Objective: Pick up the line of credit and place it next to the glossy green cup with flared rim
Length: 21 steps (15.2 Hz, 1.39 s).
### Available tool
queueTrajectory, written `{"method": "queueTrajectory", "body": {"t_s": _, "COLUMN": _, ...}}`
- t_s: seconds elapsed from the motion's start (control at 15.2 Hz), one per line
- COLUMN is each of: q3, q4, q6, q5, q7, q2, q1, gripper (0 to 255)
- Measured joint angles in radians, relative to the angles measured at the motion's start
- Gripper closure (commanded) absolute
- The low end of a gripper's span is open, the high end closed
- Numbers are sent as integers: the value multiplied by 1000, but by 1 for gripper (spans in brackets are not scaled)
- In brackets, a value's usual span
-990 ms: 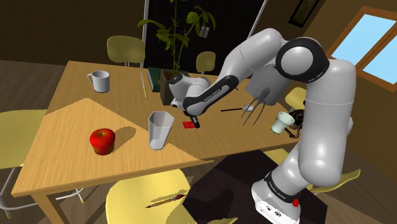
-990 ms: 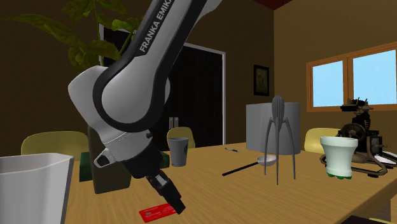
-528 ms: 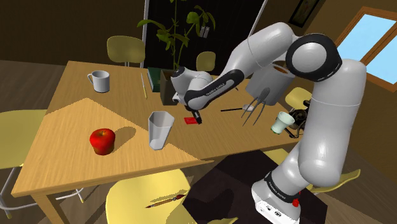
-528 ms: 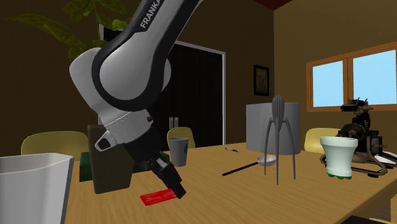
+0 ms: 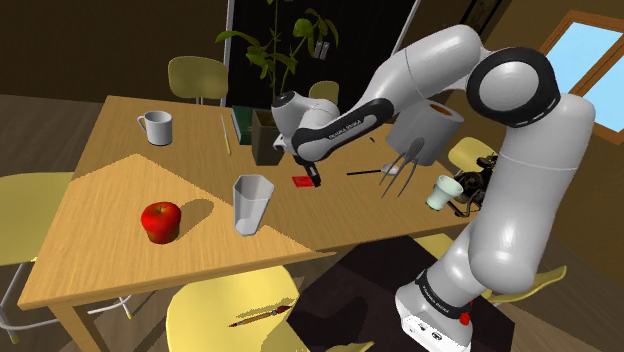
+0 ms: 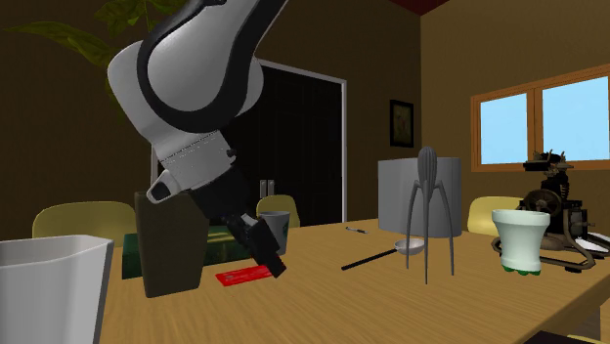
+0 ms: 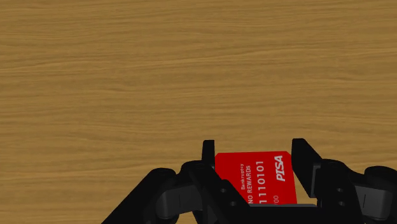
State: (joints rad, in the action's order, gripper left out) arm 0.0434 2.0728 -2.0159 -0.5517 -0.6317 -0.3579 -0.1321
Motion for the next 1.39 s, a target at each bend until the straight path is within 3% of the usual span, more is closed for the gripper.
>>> {"method": "queueTrajectory", "body": {"t_s": 1.39, "q3": 15, "q4": -58, "q6": 209, "q5": 56, "q7": -113, "q2": 176, "q1": -4, "gripper": 255}}
